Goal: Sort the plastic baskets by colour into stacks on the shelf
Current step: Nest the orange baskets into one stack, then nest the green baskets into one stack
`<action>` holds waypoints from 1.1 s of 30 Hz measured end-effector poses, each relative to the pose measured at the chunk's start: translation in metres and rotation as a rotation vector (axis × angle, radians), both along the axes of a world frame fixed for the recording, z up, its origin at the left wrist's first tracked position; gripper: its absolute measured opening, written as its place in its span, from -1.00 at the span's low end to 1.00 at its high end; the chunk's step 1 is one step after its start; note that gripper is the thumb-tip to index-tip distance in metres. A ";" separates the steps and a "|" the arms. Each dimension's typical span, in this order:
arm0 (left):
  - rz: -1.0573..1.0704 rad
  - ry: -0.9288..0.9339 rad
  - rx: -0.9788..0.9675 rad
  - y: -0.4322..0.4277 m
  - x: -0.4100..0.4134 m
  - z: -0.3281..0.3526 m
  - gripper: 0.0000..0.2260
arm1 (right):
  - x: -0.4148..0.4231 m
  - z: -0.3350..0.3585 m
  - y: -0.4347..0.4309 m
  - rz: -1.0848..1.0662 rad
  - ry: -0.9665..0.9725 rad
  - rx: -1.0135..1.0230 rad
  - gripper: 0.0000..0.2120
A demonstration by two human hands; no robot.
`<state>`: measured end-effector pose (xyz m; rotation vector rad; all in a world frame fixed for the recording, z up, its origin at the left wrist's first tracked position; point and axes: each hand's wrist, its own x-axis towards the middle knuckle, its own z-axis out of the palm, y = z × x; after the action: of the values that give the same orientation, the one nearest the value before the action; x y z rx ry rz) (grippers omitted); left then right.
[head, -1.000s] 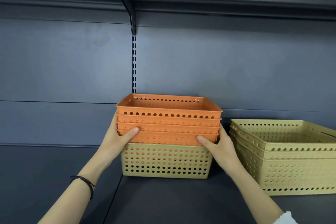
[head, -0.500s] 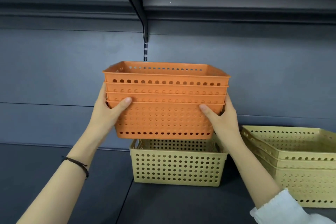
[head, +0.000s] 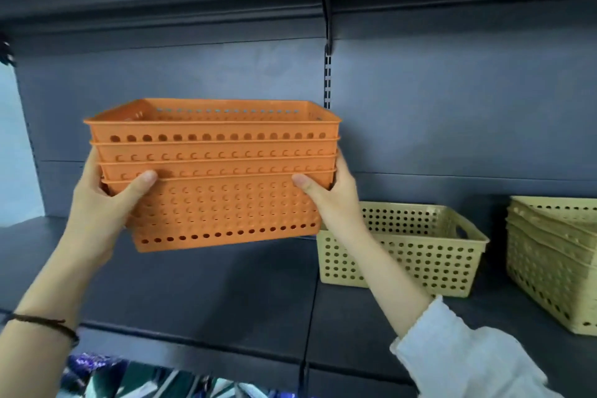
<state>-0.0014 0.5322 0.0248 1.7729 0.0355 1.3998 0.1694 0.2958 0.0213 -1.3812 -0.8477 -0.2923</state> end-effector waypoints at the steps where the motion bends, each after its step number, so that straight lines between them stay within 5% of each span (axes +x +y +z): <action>1: 0.013 0.010 -0.014 0.009 -0.010 -0.005 -0.72 | -0.004 -0.006 0.011 0.020 0.006 -0.015 -0.26; 8: 0.019 0.102 -0.162 0.026 -0.048 -0.044 -0.66 | -0.017 -0.048 0.047 0.111 0.096 -0.149 -0.29; 14: 0.010 0.168 -0.259 0.014 -0.022 -0.082 -0.69 | -0.010 -0.069 0.029 0.078 0.167 -0.228 -0.51; 21: 0.037 0.188 -0.251 -0.006 0.009 -0.099 -0.60 | -0.006 -0.077 -0.010 -0.090 0.032 -0.260 -0.56; 24: 0.036 0.201 -0.253 -0.012 0.018 -0.101 -0.55 | 0.000 -0.076 -0.032 -0.419 -0.230 -0.284 -0.57; 27: 0.032 0.198 -0.263 -0.018 0.026 -0.102 -0.50 | 0.025 -0.086 -0.055 -0.703 -0.427 -0.523 -0.54; 30: 0.036 0.189 -0.279 -0.026 0.032 -0.104 -0.44 | 0.040 -0.098 -0.070 -0.787 -0.433 -0.747 -0.49; 33: 0.058 0.190 -0.287 -0.030 0.035 -0.106 -0.37 | 0.048 -0.103 -0.074 -0.825 -0.478 -0.758 -0.62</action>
<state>0.0339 0.5025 -0.0816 1.6658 0.3735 1.1949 0.2169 0.2217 -0.0821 -2.4100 -0.7546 -1.0433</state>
